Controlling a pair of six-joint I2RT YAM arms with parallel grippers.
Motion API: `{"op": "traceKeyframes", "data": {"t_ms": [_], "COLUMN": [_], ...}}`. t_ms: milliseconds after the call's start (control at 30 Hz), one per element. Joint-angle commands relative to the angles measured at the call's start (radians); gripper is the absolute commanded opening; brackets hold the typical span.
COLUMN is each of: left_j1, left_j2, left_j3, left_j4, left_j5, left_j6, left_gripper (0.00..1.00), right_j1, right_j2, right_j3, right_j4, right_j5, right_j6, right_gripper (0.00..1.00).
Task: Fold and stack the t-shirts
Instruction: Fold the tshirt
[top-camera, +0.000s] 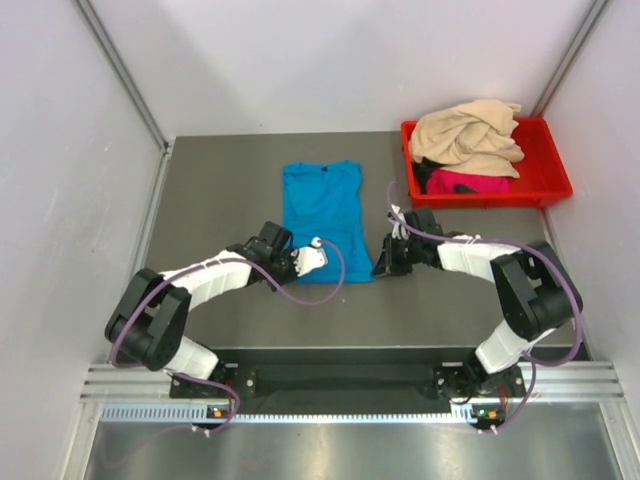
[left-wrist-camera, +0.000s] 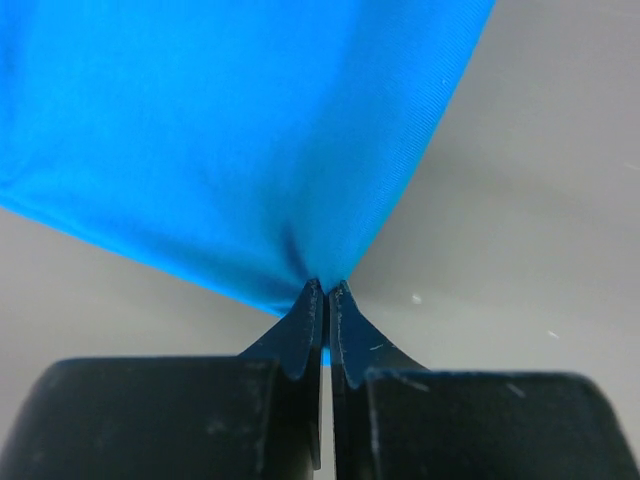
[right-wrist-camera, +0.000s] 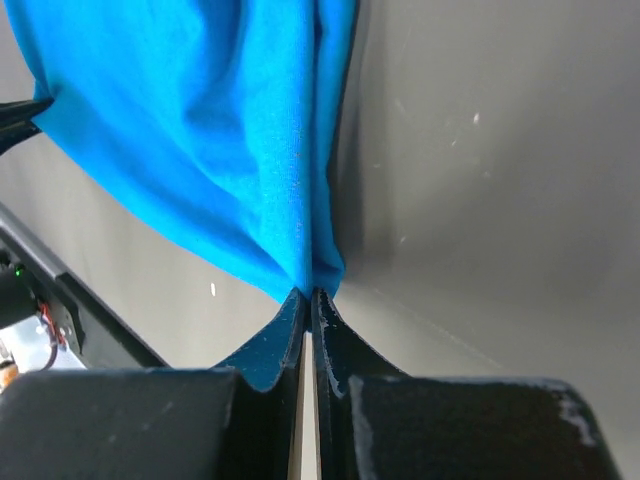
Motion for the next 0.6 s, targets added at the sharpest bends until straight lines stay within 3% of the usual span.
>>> {"op": "traceKeyframes", "data": {"t_ms": [0, 67, 100, 133, 200, 233, 300, 433, 567], "left_j1": [0.004, -0.005, -0.008, -0.013, -0.013, -0.010, 0.001, 0.120, 0.227], "left_j2": [-0.030, -0.031, -0.030, -0.030, -0.040, -0.055, -0.069, -0.083, -0.030], "left_j3": [-0.020, -0.005, 0.004, 0.019, 0.033, 0.051, 0.082, 0.208, 0.233], "left_j4": [-0.155, -0.212, -0.241, -0.273, -0.315, -0.315, -0.304, -0.219, -0.003], "left_j5": [0.036, 0.061, 0.102, 0.119, 0.136, 0.118, 0.089, 0.085, 0.092], "left_j6": [0.011, 0.004, 0.008, 0.011, -0.003, -0.013, -0.064, -0.195, -0.435], "left_gripper": [0.00, 0.00, 0.00, 0.07, 0.35, 0.60, 0.74, 0.75, 0.65], "right_j1": [0.005, 0.028, 0.034, 0.042, 0.043, 0.043, 0.040, 0.037, 0.037], "right_j2": [-0.035, -0.030, -0.033, -0.046, -0.069, -0.091, -0.109, -0.064, 0.037], "right_j3": [-0.020, -0.028, -0.032, -0.045, -0.055, -0.040, 0.027, 0.165, 0.277], "right_j4": [-0.013, -0.015, -0.015, -0.013, -0.013, -0.033, -0.065, -0.095, -0.038], "right_j5": [-0.020, -0.026, -0.032, -0.038, -0.055, -0.047, 0.015, 0.118, 0.211], "right_j6": [-0.030, -0.024, -0.020, -0.017, -0.010, -0.019, -0.050, -0.089, -0.084], "right_gripper": [0.00, 0.00, 0.05, 0.11, 0.31, 0.35, 0.45, 0.45, 0.40]}}
